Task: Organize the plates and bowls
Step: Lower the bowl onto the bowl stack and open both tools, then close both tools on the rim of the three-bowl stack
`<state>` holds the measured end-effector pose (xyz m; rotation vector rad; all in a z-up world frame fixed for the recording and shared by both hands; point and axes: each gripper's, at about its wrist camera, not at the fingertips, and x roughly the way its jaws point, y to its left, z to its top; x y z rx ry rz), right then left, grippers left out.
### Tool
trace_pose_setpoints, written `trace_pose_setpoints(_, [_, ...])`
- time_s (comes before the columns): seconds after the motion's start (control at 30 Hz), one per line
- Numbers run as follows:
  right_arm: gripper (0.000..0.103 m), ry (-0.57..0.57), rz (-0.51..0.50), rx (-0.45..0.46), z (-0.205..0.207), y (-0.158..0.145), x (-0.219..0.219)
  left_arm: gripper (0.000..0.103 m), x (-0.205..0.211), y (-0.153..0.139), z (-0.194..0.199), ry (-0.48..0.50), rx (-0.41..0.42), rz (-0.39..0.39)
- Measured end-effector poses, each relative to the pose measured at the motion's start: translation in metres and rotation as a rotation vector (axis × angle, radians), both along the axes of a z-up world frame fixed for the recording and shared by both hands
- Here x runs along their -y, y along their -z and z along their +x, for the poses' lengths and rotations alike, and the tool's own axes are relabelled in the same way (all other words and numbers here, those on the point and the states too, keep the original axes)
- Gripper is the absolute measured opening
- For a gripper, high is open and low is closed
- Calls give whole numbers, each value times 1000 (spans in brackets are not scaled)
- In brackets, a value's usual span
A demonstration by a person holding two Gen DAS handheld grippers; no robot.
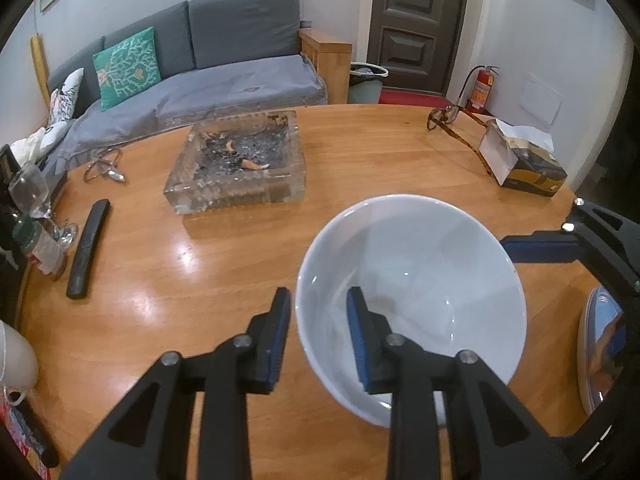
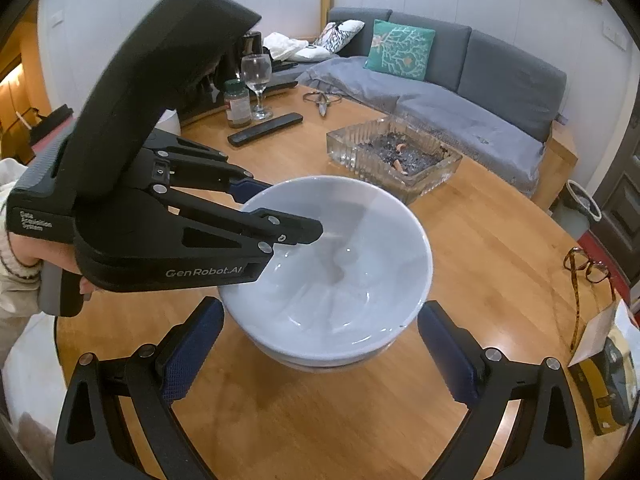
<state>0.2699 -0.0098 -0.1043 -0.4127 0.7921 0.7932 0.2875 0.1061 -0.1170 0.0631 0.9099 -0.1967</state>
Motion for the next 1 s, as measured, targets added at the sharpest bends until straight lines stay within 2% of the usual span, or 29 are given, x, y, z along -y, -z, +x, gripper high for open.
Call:
trace_pose_setpoints(0.13, [97, 6, 25, 16, -9, -11, 4, 34, -4, -9, -6, -12, 13, 4])
trace_pose_setpoints(0.2, [97, 21, 38, 26, -16, -16, 7, 43, -6, -17, -11, -19, 25, 5])
trace_pose_setpoints(0.37, [102, 119, 79, 58, -42, -20, 18, 53, -7, -34, -20, -14, 52, 1])
trace_pose_setpoints(0.6, [102, 296, 169, 34, -65, -2, 25, 53, -5, -31, -21, -6, 42, -15])
trace_pose_setpoints(0.87, [102, 348, 189, -22, -50, 35, 16, 53, -6, -4, -8, -2, -4, -49])
trace_pose_setpoints(1.0, [102, 358, 191, -16, -39, 44, 11, 46, -3, 9, 0, -2, -24, -55])
